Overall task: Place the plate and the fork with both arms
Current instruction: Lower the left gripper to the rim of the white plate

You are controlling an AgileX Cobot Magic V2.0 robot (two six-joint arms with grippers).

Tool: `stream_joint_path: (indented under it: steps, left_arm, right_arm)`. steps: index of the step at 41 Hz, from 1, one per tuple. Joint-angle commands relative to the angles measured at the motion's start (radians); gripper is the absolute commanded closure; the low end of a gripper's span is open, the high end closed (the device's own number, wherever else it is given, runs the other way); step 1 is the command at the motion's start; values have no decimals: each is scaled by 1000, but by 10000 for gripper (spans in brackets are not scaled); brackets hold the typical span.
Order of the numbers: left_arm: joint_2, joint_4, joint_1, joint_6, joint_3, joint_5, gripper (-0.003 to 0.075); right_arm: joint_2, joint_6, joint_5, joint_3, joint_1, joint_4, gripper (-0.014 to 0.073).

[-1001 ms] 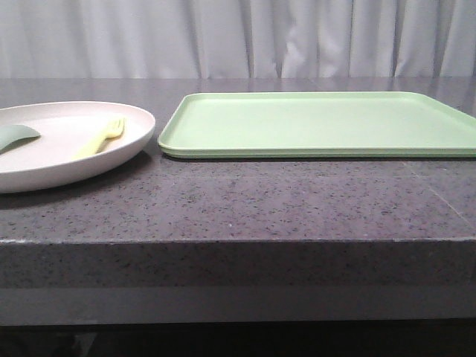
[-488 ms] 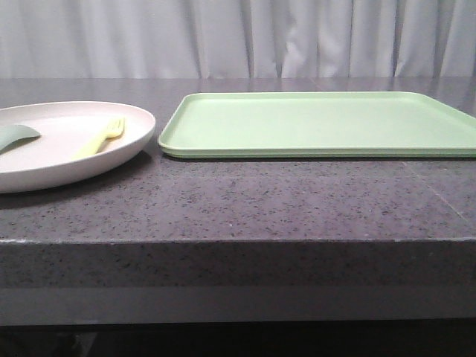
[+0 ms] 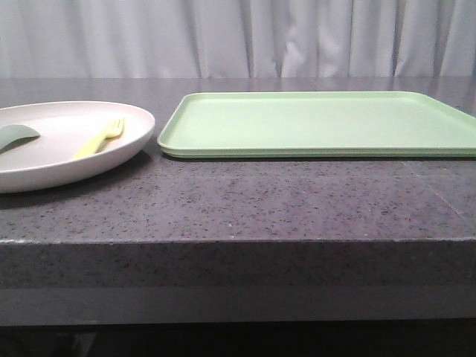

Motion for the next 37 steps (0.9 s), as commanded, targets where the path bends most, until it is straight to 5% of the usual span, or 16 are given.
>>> stream_joint_path:
  steps: [1,14,37]
  left_arm:
    - [78,-7,2,-10,-98,106,120]
    - [277,-7,2,-10,-133,134,120]
    - [344,-7,2,-10,-133,118,141]
  right_arm:
    - [11,-10,-91,-35,-3,0,1]
    - [11,-10,-88,-33,-3,0,1]
    - [11,-10,-88,-33,-3,0,1]
